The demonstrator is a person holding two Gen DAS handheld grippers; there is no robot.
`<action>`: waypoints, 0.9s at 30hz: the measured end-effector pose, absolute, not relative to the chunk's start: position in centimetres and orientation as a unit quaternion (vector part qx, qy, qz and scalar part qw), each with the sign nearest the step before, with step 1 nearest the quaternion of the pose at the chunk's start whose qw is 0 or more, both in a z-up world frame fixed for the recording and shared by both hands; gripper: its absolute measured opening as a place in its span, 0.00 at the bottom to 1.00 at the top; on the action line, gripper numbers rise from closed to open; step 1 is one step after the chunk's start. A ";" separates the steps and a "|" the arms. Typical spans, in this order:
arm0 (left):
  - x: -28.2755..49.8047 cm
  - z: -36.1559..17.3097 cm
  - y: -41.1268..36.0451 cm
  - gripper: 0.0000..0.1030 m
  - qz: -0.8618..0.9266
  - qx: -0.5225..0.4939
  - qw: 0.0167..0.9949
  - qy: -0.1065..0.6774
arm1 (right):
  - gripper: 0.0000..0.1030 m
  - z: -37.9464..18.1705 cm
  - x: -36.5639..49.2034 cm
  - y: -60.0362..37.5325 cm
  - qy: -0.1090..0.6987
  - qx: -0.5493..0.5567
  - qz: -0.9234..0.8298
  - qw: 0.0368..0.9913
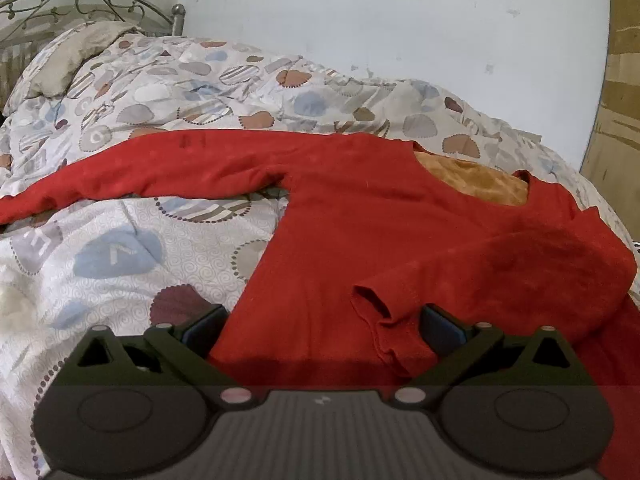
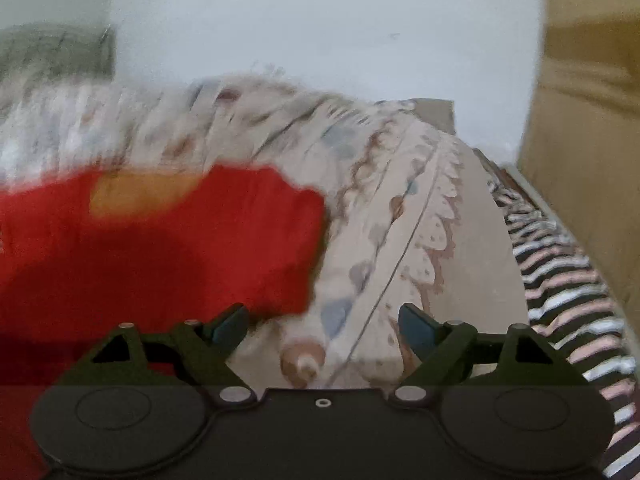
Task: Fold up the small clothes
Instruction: 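Carry the sleeve across the shirt body with the right gripper and release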
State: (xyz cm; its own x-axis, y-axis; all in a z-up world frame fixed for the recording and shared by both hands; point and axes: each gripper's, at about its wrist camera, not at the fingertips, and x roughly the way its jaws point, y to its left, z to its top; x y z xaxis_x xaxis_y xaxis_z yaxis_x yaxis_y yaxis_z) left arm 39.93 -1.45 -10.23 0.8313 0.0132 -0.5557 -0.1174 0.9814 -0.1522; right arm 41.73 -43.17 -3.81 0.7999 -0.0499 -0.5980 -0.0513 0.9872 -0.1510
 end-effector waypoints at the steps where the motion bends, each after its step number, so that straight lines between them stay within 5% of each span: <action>1: 39.9 -10.3 -1.4 1.00 0.034 -0.091 0.953 0.287 | 0.82 -4.4 41.7 -42.5 0.318 -0.110 0.000 0.942; 6: 39.9 -10.4 -1.3 1.00 0.031 -0.098 0.953 0.285 | 0.71 -6.6 43.6 -40.0 0.297 -0.201 -0.012 0.933; 8: 39.9 -10.4 -1.3 1.00 0.031 -0.098 0.953 0.285 | 0.52 -6.7 44.2 -39.0 0.283 -0.222 -0.016 0.933; 9: 39.9 -10.4 -1.3 1.00 0.031 -0.098 0.953 0.285 | 0.27 -6.6 44.4 -38.7 0.279 -0.224 -0.014 0.933; 10: 39.9 -10.4 -1.2 1.00 0.031 -0.098 0.953 0.285 | 0.14 -6.4 44.6 -38.5 0.282 -0.219 -0.009 0.934; 20: 39.9 -10.3 -1.2 1.00 0.030 -0.100 0.953 0.285 | 0.07 -6.5 43.7 -41.3 0.315 -0.059 -0.037 0.947; 23: 39.9 -10.3 -1.2 1.00 0.028 -0.102 0.953 0.284 | 0.10 -5.8 43.3 -40.2 0.313 -0.081 -0.038 0.945; 27: 39.7 -10.3 -1.0 1.00 0.023 -0.112 0.953 0.279 | 0.28 -5.2 42.5 -40.3 0.333 -0.092 -0.068 0.936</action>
